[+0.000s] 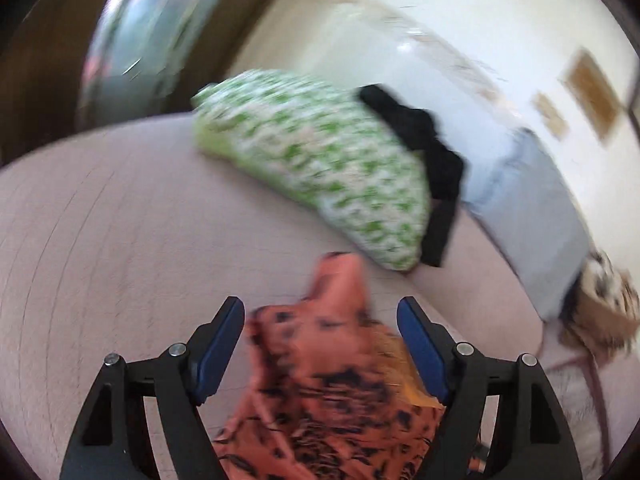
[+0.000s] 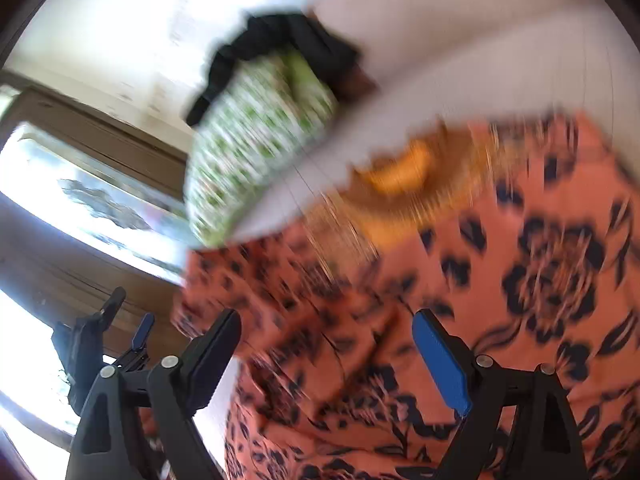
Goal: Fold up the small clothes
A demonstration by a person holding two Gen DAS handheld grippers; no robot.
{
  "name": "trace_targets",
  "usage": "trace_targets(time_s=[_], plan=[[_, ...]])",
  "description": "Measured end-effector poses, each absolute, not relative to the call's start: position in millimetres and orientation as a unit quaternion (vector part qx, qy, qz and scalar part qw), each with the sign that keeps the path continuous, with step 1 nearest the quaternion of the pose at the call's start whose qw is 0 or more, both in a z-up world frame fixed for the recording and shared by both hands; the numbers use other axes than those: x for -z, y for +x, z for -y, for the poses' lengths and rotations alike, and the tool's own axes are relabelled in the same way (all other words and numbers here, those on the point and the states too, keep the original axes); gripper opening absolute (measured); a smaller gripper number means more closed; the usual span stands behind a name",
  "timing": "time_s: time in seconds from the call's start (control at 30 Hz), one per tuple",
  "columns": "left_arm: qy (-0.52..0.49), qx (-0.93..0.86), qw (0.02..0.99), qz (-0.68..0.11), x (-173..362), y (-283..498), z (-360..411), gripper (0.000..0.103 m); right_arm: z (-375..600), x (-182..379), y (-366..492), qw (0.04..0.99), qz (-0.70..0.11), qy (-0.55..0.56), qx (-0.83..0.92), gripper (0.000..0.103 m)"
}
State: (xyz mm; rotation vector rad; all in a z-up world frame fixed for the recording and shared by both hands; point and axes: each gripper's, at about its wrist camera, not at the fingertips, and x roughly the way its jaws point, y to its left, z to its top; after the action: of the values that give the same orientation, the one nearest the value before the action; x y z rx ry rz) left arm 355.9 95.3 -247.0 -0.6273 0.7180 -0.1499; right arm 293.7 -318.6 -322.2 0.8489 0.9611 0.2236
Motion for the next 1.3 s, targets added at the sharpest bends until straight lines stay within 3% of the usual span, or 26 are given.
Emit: trace_targets(time_s=[0.2,0.3,0.4,0.43,0.47,0.5,0.67,0.77,0.87,1.03,1.1,1.13,1.17,1.3], plan=[[-0.297,0.015,0.884,-0.36,259.5,357.2,-110.4,0.078,301.6,353.4,303.9,0.759,-0.447,0.454,-0.132,0.089],[-0.27,0.007,0.898,-0.348,255.3,351.6,-107.6,0.078,295.8,354.6,308.0,0.772,-0.429,0.453,-0.121,0.082],[-0.267,0.011,0.896,-0.354,258.0,351.8,-105.1,0.078,289.5,358.1,311.0,0.779,-0.421,0.448,-0.122,0.065],[-0.267,0.012,0.895,-0.358,258.5,350.2,-104.5,0.078,285.4,360.0,317.1,0.779,-0.422,0.447,-0.123,0.049],[-0.267,0.012,0.894,-0.36,259.3,350.0,-104.2,0.078,282.4,362.8,319.6,0.774,-0.427,0.45,-0.128,0.022],[-0.267,0.011,0.893,-0.361,260.1,350.4,-104.2,0.078,283.0,363.2,318.3,0.775,-0.426,0.45,-0.125,0.016],[-0.269,0.002,0.892,-0.364,262.7,351.9,-106.4,0.078,295.3,305.3,300.7,0.852,-0.333,0.396,-0.082,0.004],[-0.268,0.004,0.889,-0.372,265.7,353.0,-104.6,0.078,333.1,269.6,279.0,0.88,-0.265,0.392,-0.028,0.004],[-0.253,0.007,0.886,-0.388,269.4,355.9,-96.0,0.078,379.7,260.4,261.3,0.879,-0.242,0.41,0.04,0.004],[-0.248,0.015,0.885,-0.394,272.7,357.8,-89.0,0.078,389.4,291.7,271.9,0.806,-0.343,0.481,-0.035,0.013],[-0.249,0.026,0.881,-0.401,275.5,359.2,-84.6,0.079,367.8,303.7,283.3,0.788,-0.391,0.471,-0.068,0.036],[-0.247,0.029,0.88,-0.404,276.4,359.1,-82.1,0.079,356.0,310.8,288.9,0.777,-0.406,0.473,-0.09,0.072],[-0.243,0.03,0.88,-0.407,277.6,359.5,-79.7,0.079,344.7,318.3,292.5,0.767,-0.414,0.48,-0.105,0.09],[-0.24,0.029,0.881,-0.407,277.5,360.1,-78.2,0.079,317.7,335.4,299.8,0.765,-0.412,0.478,-0.125,0.088]])
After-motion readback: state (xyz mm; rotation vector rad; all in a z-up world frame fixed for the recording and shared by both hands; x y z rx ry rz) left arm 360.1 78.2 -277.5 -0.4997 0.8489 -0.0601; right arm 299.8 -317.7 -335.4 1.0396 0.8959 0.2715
